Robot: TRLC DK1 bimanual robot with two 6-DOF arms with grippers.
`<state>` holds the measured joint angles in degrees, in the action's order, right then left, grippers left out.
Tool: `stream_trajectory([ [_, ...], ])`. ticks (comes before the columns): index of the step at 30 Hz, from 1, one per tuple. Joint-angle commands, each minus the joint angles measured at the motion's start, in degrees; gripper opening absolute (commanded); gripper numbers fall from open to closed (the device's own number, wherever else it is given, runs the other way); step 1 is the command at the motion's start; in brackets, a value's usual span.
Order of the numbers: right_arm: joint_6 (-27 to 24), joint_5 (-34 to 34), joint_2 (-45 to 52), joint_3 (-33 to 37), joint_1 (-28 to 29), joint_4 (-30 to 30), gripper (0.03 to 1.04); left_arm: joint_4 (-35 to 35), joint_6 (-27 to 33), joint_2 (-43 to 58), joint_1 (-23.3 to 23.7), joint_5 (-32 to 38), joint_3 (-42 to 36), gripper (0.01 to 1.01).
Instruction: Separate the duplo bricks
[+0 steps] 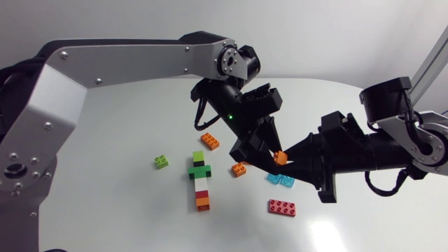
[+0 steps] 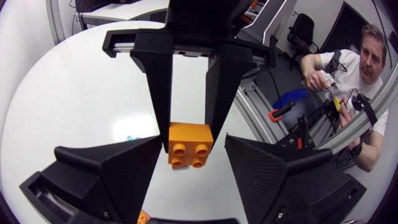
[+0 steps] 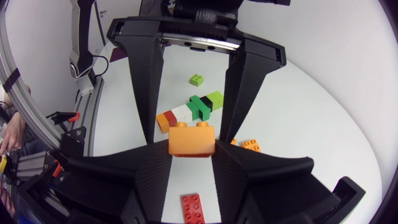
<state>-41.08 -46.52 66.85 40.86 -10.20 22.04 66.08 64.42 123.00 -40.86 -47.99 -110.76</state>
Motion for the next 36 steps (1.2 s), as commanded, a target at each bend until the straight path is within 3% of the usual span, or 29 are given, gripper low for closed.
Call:
stream_trajectory([
  [1,1.3,-0.2,0.7,-1.3,-0.4,-0.6,0.19,0.4,-0.5,-1.4,0.6,-0.4,1.3,0.746],
  [34,1.9,1.1,1.4,-1.5,-1.6,-0.8,0.19,-3.0,-0.6,-2.8,1.0,2.4,3.3,0.730],
  [36,1.9,1.1,1.4,-1.5,-1.6,-0.8,0.19,-4.0,-1.0,-3.0,0.9,2.5,3.9,0.620],
])
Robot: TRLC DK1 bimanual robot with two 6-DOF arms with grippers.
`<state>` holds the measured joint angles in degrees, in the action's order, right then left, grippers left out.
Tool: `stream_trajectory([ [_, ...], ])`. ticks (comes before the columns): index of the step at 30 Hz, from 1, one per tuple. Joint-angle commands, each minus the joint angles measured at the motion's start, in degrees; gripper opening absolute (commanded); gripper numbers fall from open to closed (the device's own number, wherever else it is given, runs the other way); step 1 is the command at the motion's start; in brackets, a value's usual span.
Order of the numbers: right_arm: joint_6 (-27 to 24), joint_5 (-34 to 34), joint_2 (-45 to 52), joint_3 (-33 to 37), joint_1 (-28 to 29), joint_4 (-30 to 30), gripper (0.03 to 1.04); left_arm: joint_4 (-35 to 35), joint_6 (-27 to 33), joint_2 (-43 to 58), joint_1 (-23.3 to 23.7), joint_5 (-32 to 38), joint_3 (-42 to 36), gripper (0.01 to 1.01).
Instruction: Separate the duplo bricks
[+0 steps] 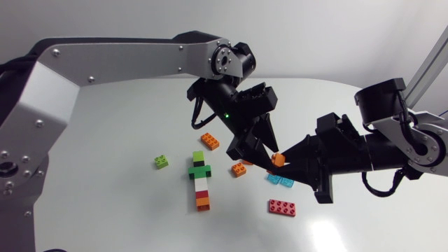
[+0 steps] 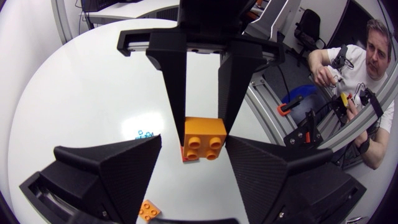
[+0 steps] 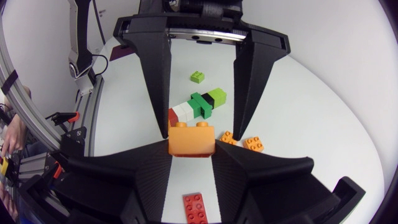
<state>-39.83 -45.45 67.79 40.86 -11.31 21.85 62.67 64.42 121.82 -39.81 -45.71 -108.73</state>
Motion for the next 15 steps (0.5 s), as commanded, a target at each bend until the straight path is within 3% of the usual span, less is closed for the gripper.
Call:
stream_trajectory([
  [1,0.6,0.0,0.6,-1.5,-0.5,-0.6,0.19,-0.9,-1.1,-1.9,-0.2,0.3,2.1,0.590],
  [4,0.6,0.0,0.5,-1.5,-0.5,-0.6,0.19,-1.4,-1.3,-2.2,-0.3,0.5,2.5,0.572],
  [7,0.6,0.1,0.5,-1.6,-0.6,-0.6,0.19,-1.9,-1.7,-2.4,-0.2,0.5,2.5,0.474],
  [11,0.6,0.2,0.7,-1.7,-0.6,-0.7,0.19,-2.2,-2.1,-3.0,0.0,0.5,2.5,0.459],
  [15,0.6,0.5,0.7,-1.8,-1.0,-0.8,0.19,-2.6,-2.6,-3.1,0.1,0.5,2.5,0.325],
])
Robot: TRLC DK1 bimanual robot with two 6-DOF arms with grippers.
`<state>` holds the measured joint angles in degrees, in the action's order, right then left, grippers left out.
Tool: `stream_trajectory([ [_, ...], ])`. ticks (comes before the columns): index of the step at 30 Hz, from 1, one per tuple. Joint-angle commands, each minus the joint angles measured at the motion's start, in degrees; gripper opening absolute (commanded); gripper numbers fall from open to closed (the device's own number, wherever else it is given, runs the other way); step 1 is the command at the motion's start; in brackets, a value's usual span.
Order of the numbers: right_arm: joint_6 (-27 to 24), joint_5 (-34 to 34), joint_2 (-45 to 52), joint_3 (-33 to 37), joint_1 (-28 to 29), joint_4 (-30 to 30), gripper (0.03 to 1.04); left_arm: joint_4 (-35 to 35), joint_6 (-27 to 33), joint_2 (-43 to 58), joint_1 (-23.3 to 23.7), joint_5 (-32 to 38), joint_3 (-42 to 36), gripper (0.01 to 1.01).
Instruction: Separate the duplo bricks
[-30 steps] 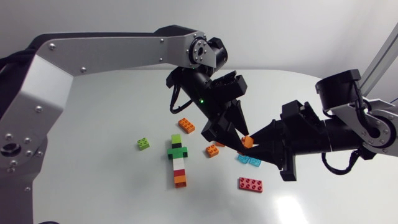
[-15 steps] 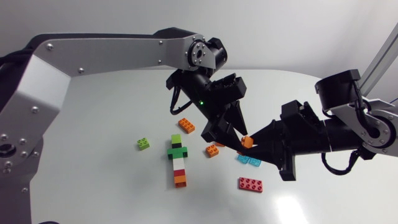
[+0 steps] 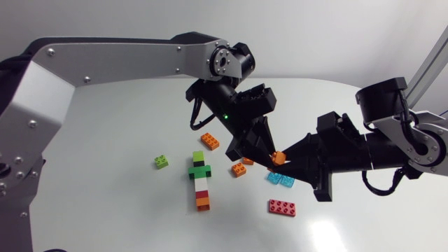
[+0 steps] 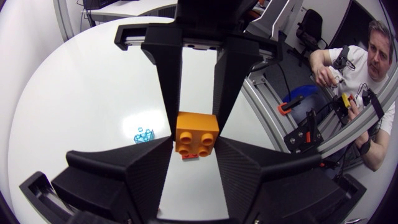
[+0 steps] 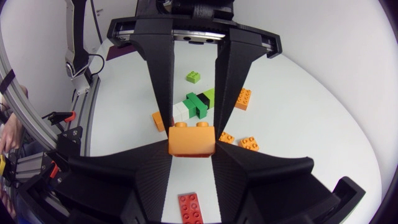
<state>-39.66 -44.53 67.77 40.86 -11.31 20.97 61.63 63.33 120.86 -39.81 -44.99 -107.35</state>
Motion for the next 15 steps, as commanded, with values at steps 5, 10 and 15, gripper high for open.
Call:
stream_trajectory([
  [5,0.4,-0.3,0.8,-1.9,-1.3,0.1,0.53,-1.7,-1.6,-2.0,-0.3,-0.2,1.4,0.305],
  [10,0.2,0.4,-0.3,-2.1,-1.6,1.0,0.87,-1.7,-1.5,-2.6,0.1,-0.2,1.4,0.303],
  [15,-0.4,0.8,-1.7,-1.8,-1.1,2.8,1.00,-1.7,-1.0,-3.2,0.7,1.0,1.8,0.303],
])
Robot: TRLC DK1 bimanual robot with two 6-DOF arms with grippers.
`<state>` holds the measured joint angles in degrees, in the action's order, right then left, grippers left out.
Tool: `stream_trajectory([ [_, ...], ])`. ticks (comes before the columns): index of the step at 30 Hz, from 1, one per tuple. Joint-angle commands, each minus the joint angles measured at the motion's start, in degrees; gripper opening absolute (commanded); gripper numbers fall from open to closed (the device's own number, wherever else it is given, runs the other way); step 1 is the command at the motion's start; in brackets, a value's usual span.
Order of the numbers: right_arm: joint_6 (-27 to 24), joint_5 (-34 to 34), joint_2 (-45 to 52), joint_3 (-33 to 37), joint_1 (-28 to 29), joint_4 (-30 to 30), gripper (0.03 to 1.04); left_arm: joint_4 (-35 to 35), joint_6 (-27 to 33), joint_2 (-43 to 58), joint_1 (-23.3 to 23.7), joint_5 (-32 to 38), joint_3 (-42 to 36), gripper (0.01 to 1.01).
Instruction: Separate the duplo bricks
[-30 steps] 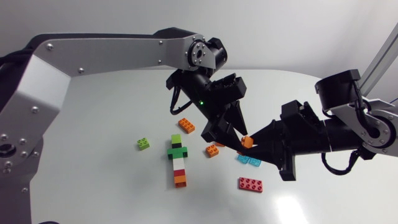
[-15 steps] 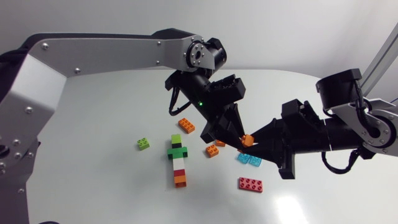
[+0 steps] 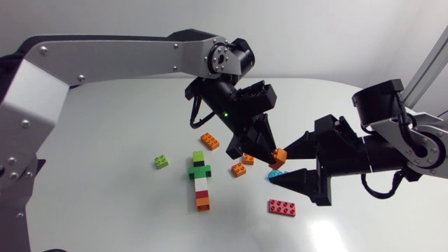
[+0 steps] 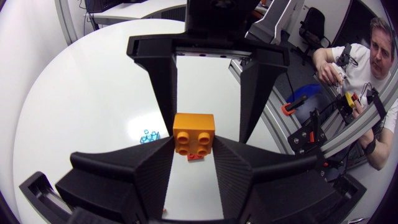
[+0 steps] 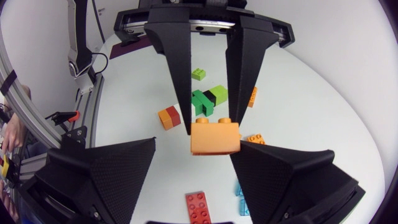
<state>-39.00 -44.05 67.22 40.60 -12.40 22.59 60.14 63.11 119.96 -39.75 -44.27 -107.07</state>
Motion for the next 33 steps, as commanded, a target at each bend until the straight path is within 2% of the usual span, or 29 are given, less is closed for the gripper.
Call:
stream_trajectory([
  [1,-1.7,0.4,-1.8,-1.3,0.5,2.4,1.00,-0.2,-0.5,-2.5,0.9,1.0,1.6,0.303],
  [6,-7.1,1.4,-6.0,-0.2,5.6,9.1,1.00,-0.1,1.4,-2.8,2.3,6.9,0.5,0.303],
  [10,-9.8,2.7,-8.9,0.3,7.5,13.5,1.00,-0.1,5.3,-2.2,1.4,17.8,0.6,0.303],
  [15,-10.6,5.5,-12.7,-1.2,6.4,15.8,1.00,-2.6,10.1,1.9,0.5,31.4,-0.7,0.305],
  [24,-10.7,7.0,-16.7,-4.7,5.0,16.5,1.00,-0.9,16.5,14.1,-0.9,46.6,-11.1,0.305],
  [33,-12.0,7.0,-18.5,-6.8,4.8,17.5,1.00,6.8,19.5,25.3,-2.7,55.3,-26.3,0.305],
])
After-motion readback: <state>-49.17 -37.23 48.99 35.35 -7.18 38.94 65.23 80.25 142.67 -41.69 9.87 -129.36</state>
